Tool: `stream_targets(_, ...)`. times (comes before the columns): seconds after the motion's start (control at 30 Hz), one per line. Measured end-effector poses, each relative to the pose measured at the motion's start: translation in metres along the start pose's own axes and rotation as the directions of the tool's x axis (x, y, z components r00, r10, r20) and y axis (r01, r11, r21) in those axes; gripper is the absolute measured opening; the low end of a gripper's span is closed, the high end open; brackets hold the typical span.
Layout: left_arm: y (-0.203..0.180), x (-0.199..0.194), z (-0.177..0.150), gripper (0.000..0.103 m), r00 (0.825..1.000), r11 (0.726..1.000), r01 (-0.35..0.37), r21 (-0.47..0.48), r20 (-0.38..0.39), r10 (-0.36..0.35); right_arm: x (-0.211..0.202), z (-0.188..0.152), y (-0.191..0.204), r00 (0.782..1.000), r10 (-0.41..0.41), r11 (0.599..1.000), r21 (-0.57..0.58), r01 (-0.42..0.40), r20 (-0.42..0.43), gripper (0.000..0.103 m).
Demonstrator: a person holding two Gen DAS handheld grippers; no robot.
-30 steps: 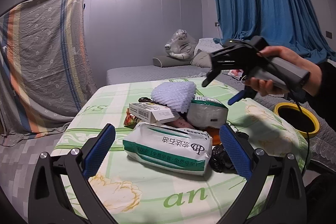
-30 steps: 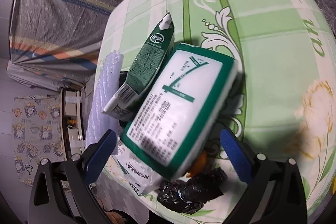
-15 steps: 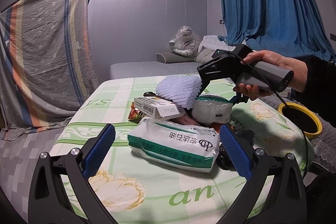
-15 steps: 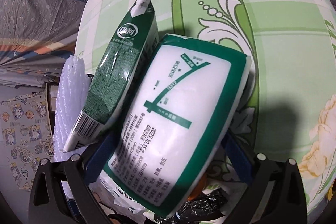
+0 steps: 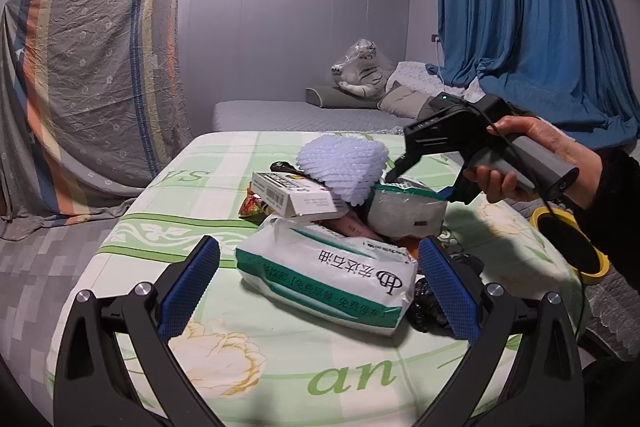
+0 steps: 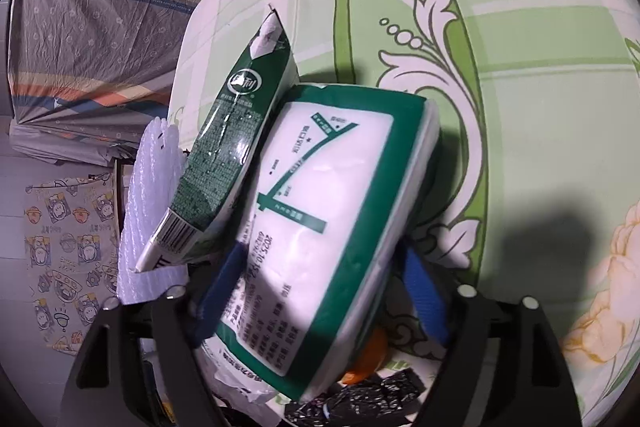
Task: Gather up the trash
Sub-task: 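Grasp the white-green tissue pack with the right gripper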
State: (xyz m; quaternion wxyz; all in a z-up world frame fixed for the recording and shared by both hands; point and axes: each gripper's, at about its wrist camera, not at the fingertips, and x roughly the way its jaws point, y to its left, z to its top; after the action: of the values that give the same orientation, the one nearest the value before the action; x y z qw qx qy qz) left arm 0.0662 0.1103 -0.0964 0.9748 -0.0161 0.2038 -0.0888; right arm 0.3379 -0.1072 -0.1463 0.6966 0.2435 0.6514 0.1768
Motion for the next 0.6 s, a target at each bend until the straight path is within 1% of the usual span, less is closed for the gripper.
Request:
stream_targets(0.03, -0.001, -0.001, 0.0, 0.095, 1.0, 1.0, 0.002, 0.0, 0.002, -0.002, 0.002, 0.0, 0.004, 1.0, 0.011, 1.0, -0.002, -0.011, -0.018, 0.094)
stream_targets(0.07, -0.001, -0.001, -0.001, 0.095, 1.0, 1.0, 0.001, 0.002, 0.003, -0.001, 0.005, -0.002, 0.012, 0.999, -0.003, 1.0, -0.022, 0.002, -0.038, 0.096)
stream_targets(0.13, -0.001, -0.001, -0.002, 0.095, 1.0, 1.0, -0.002, 0.004, 0.004, 0.002, 0.012, 0.0, 0.027, 0.995, -0.082, 0.995, -0.069, 0.078, -0.053, 0.096)
stream_targets(0.2, -0.001, 0.0, -0.003, 0.095, 1.0, 1.0, -0.003, -0.002, -0.002, 0.003, 0.022, 0.004, 0.036, 0.985, -0.158, 0.985, -0.086, 0.153, -0.065, 0.096)
stream_targets(0.27, 0.001, 0.002, -0.005, 0.095, 1.0, 1.0, -0.001, -0.013, -0.009, 0.001, 0.028, 0.009, 0.04, 0.977, -0.199, 0.977, -0.09, 0.193, -0.069, 0.096)
stream_targets(0.37, 0.004, 0.004, -0.006, 0.095, 1.0, 0.999, 0.001, -0.039, -0.017, -0.002, 0.036, 0.017, 0.046, 0.968, -0.242, 0.967, -0.096, 0.235, -0.064, 0.096)
stream_targets(0.4, 0.005, 0.004, -0.006, 0.095, 1.0, 0.999, -0.002, -0.046, -0.018, 0.001, 0.041, 0.018, 0.046, 0.962, -0.268, 0.96, -0.096, 0.262, -0.06, 0.096)
stream_targets(0.53, 0.005, 0.002, -0.006, 0.095, 1.0, 0.999, -0.015, -0.052, -0.018, 0.014, 0.044, 0.016, 0.042, 0.95, -0.309, 0.947, -0.103, 0.304, -0.034, 0.096)
stream_targets(0.57, 0.004, 0.001, -0.006, 0.095, 1.0, 0.998, -0.018, -0.052, -0.019, 0.017, 0.042, 0.016, 0.042, 0.95, -0.311, 0.945, -0.114, 0.307, -0.022, 0.094)
stream_targets(0.6, 0.003, 0.0, -0.005, 0.095, 1.0, 0.998, -0.02, -0.051, -0.019, 0.019, 0.037, 0.015, 0.043, 0.95, -0.311, 0.943, -0.125, 0.307, -0.013, 0.087)
